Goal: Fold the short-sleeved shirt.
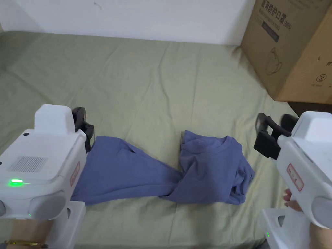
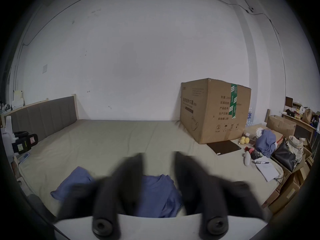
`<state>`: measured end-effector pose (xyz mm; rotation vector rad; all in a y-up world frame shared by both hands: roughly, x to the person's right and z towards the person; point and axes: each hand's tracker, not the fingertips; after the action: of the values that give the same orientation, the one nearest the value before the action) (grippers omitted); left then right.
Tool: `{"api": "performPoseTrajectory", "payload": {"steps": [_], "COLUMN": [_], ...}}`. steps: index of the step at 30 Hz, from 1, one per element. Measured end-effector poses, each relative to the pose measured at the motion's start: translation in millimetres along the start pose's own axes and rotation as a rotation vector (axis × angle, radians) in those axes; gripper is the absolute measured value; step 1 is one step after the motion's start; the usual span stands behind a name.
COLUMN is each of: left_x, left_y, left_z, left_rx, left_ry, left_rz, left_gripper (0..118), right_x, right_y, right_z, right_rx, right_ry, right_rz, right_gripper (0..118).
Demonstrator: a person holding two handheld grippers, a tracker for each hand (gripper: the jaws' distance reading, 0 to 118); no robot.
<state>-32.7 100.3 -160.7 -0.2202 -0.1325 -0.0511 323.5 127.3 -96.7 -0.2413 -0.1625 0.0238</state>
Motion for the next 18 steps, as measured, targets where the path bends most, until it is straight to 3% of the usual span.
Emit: {"api": "performPoseTrajectory", "payload": {"steps": [1, 11, 15, 17, 18], "left_x": [1.8, -8.1, -23.1, -34.8, -40.1], "left_y": [-3.2, -8.8, 4.5, 10.2, 14.5], "left_z": [2.0, -8.8, -49.0, -78.1, -94.3], "left_rx": [0.002, -0.076, -0.216, -0.271, -0.322], "left_ry": [-0.006, -0.038, -0.007, -0.016, -0.032], "left_rz": [0.007, 0.068, 0.070, 0.120, 0.137], "left_gripper": [0, 0, 1, 18, 32], "right_x": [-1.9, -9.1, -9.7, -10.1, -10.7], "right_y": [-2.1, -9.1, -6.4, -4.2, -3.4], "right_z": [-1.3, -7.1, -10.6, -12.4, -12.6], "right_rx": [-0.011, -0.034, -0.034, -0.035, -0.035], "right_ry": [0.011, 0.057, 0.078, 0.085, 0.088], "right_rz": [-0.004, -0.026, -0.010, 0.005, 0.011], "right_gripper": [0, 0, 0, 0, 0]}}
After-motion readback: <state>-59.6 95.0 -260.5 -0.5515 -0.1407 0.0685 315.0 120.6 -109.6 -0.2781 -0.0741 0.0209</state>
